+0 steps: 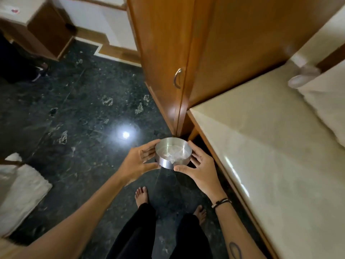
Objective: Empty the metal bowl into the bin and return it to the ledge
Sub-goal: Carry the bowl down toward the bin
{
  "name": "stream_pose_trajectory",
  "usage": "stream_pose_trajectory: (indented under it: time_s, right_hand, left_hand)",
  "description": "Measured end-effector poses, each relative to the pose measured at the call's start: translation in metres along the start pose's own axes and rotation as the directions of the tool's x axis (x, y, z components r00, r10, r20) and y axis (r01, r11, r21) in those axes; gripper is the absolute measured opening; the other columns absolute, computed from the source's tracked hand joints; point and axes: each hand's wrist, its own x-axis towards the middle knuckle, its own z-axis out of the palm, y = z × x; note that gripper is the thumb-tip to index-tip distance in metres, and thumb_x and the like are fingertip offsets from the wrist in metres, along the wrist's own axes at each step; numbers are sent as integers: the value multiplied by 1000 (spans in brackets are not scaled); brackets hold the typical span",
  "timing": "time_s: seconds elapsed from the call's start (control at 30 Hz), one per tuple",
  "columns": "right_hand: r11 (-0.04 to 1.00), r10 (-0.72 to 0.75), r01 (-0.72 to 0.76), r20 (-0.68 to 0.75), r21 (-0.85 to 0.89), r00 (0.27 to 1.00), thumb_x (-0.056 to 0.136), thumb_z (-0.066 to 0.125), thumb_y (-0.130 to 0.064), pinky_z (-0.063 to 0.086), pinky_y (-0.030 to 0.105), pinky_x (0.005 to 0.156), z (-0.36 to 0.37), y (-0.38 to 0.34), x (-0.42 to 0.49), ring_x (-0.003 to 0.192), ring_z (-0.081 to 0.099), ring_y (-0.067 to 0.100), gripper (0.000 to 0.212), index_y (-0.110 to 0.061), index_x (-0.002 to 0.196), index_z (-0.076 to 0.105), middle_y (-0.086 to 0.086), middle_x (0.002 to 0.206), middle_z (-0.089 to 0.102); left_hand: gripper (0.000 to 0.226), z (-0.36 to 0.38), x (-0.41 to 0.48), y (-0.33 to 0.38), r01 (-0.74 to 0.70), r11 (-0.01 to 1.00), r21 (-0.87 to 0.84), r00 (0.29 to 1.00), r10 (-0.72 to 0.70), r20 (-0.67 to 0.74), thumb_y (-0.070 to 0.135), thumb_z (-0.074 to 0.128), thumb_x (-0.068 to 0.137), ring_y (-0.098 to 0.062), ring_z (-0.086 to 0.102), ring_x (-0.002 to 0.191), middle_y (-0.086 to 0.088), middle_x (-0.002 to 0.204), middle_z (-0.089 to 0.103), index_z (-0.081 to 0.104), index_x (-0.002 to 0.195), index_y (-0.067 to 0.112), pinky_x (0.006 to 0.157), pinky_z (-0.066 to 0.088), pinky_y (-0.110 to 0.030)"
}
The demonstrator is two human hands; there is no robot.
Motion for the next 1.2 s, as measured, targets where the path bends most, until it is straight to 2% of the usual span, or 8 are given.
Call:
stream_pose_trajectory:
  time_s: [0.1,0.27,0.5,0.7,0.8,0.93,1.03,1.2]
  right_hand:
    - [998,62,-62,8,20,998,68,101,-5,47,21,117,40,49,29,136,54,-6,95,-38,144,55,-27,143,59]
    - [988,152,-152,17,21,988,67,102,-8,41,42,129,81,138,88,155,46,18,109,-16,162,49,-4,163,53]
    - [976,217,-217,19,-27,976,71,100,-8,41,47,129,79,241,156,157,44,25,107,-14,163,47,1,166,51]
    - [956,293,-293,-10,5,956,75,97,-4,47,44,124,67,288,198,148,55,21,98,-10,161,50,9,161,58]
    - [941,337,-336,-36,32,941,79,95,-6,60,35,108,60,306,217,133,69,17,87,-6,156,54,10,148,68]
    - [885,453,-438,-78,160,888,87,91,-24,64,35,102,58,321,238,114,77,17,59,-3,139,69,13,125,79]
    - [836,528,-502,-77,222,846,93,83,-42,68,33,90,62,320,252,116,76,26,41,-8,116,76,18,125,77]
    - [763,639,-616,-86,197,764,94,72,-65,69,31,65,63,318,272,103,78,34,55,-15,116,69,17,126,72]
  left_hand:
    - [85,-18,18,-62,46,999,6,998,-46,-32,-17,88,76,-14,70,131,-1,143,72,58,152,6,113,56,-41]
    - [82,-24,67,-160,114,993,12,993,-114,6,-24,85,74,4,74,116,35,115,78,61,142,16,96,61,-15]
    - [94,-7,132,-255,188,975,-115,977,-174,123,-23,87,72,8,70,120,1,143,66,52,155,3,101,55,-11]
    - [94,14,178,-294,217,969,-121,968,-198,153,-17,88,75,17,71,107,0,147,58,47,158,0,94,56,-6]
    - [88,25,198,-306,212,973,-94,970,-197,145,-15,86,79,17,71,101,0,144,59,48,157,1,92,56,-5]
    - [70,35,218,-318,200,978,-62,976,-193,101,-11,80,87,2,77,108,-8,140,70,57,152,2,97,63,-22]
    - [47,43,230,-322,157,988,0,987,-157,27,-4,75,96,6,78,96,-4,126,75,66,142,-1,94,64,-23]
    - [35,57,256,-340,239,971,11,964,-236,-118,37,72,102,-34,79,106,-13,111,85,82,119,9,101,61,-59]
